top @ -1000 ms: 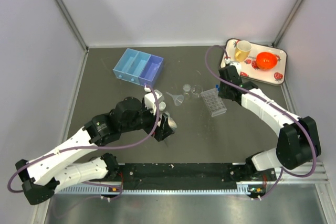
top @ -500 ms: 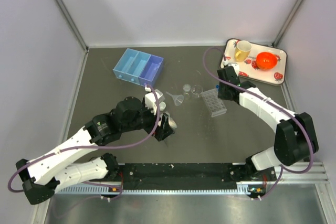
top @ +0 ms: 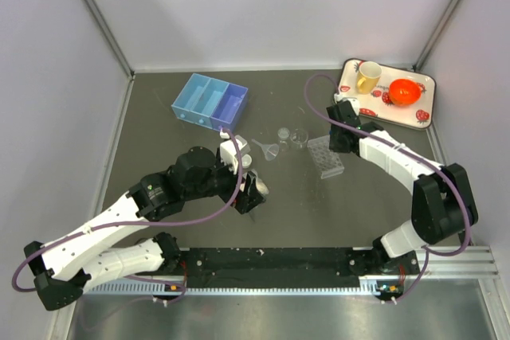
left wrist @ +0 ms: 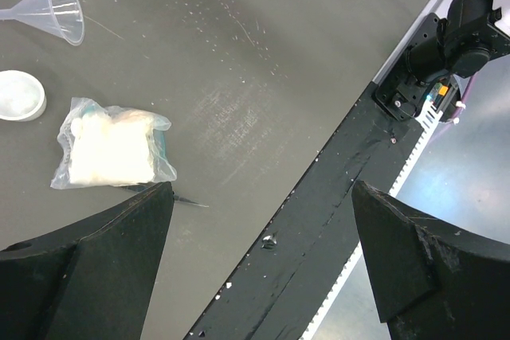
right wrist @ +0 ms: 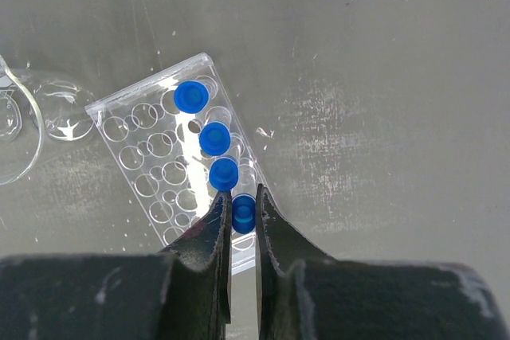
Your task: Organize the chemistry lab equipment
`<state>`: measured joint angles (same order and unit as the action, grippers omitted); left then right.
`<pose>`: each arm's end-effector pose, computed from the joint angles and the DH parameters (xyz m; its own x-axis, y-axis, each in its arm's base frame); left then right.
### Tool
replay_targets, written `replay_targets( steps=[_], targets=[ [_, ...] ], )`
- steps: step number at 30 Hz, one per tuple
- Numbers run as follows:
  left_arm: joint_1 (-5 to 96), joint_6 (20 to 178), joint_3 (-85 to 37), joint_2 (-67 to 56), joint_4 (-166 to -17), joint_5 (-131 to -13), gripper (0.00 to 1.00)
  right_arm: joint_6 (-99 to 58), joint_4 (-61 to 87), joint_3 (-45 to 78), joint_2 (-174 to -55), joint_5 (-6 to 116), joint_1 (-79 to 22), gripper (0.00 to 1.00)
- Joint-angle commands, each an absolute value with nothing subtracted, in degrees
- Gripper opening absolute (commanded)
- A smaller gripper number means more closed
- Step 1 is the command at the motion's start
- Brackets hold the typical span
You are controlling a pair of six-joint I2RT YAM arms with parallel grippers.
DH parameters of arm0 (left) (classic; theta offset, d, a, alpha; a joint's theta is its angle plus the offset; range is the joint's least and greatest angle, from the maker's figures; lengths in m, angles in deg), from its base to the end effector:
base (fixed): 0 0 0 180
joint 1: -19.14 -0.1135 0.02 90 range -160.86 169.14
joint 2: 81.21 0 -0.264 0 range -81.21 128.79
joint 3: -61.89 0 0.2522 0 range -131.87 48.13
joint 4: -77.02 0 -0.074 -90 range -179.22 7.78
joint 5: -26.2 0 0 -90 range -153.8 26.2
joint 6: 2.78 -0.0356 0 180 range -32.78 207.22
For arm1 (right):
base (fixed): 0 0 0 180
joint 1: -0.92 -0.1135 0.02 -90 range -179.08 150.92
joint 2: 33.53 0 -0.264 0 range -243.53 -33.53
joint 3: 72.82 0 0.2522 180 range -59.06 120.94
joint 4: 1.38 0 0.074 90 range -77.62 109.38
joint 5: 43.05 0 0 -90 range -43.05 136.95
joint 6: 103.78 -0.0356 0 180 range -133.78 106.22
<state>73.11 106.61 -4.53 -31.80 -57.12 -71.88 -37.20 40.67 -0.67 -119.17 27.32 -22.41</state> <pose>0.1048 -0.1526 0.3350 -0.5576 0.2078 -0.8037 0.7293 0.5850 -0.3548 0.2857 0.1102 0.2292 -0.7736 0.0740 -0.6293 0.1188 0.9925 -0.0293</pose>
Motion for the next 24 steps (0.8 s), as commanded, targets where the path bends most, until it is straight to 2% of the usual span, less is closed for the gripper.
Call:
replay_targets(
  steps=[1,5,12,17,24],
  targets=[
    [73.01,106.29,-4.25,-31.55,-60.13,-72.33,0.99,-36.54,40.59,1.49,-120.19,27.27,-21.93,0.10],
    [73.01,106.20,-4.34,-31.28,-60.13,-72.33,0.99,-36.54,41.03,2.02,-120.01,27.09,-21.93,0.26],
    [72.93,106.20,-4.25,-30.76,-60.30,-72.51,0.99,-36.01,43.48,4.39,-117.55,27.09,-22.02,0.35],
    [72.93,106.38,-4.16,-30.41,-60.74,-72.77,0.99,-35.05,47.79,5.89,-114.66,25.08,-24.30,0.49],
    [72.84,106.64,-3.90,-30.32,-60.92,-72.77,0.99,-36.10,52.98,4.40,-107.89,21.46,-34.83,0.54]
  ],
)
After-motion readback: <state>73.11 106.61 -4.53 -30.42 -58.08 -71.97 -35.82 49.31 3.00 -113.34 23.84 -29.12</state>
